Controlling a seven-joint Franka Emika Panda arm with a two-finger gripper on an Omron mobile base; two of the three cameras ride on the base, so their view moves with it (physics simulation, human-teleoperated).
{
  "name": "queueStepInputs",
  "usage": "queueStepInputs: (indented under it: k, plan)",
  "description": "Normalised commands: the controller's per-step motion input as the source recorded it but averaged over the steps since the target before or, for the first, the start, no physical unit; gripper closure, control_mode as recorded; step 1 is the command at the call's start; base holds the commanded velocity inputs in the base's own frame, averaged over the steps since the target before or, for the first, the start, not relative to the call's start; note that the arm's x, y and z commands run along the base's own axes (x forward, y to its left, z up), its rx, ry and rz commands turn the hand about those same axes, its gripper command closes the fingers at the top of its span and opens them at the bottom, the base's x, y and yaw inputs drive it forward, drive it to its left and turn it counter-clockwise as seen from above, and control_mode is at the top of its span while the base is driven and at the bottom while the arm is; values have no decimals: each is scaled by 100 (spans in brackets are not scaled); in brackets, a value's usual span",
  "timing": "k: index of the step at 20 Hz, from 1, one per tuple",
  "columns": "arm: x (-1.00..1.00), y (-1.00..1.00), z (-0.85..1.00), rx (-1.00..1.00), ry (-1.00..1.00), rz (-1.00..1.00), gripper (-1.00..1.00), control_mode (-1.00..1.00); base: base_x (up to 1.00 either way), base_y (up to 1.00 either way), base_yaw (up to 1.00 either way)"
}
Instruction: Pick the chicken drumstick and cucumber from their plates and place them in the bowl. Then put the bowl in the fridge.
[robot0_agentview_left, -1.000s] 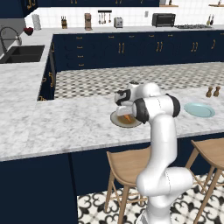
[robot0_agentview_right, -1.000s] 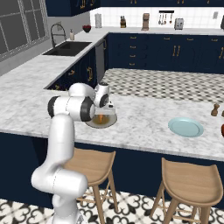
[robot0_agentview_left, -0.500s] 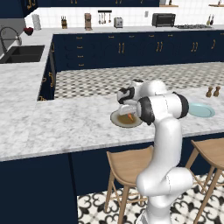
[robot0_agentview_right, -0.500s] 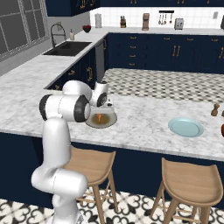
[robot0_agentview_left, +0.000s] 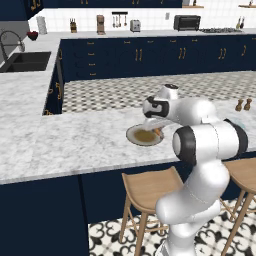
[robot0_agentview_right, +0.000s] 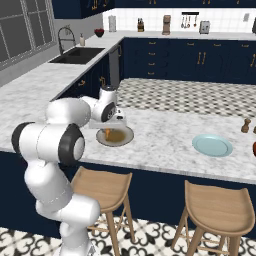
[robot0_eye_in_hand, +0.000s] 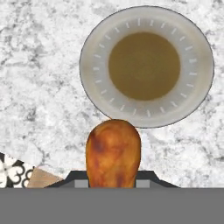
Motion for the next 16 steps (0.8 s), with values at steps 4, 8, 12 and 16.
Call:
queueStepInputs:
  k: [4, 8, 12, 16]
  plan:
    - [-100, -2, 89, 0, -2, 0, 100, -100, 0, 0, 0]
    - [-75, -12, 55, 1, -2, 0, 100, 100, -25, -9, -2]
    - [0, 0, 0, 0, 0, 0, 100, 100, -75, -74, -8]
    - [0, 0, 0, 0, 0, 0, 100, 100, -56, -100, -2]
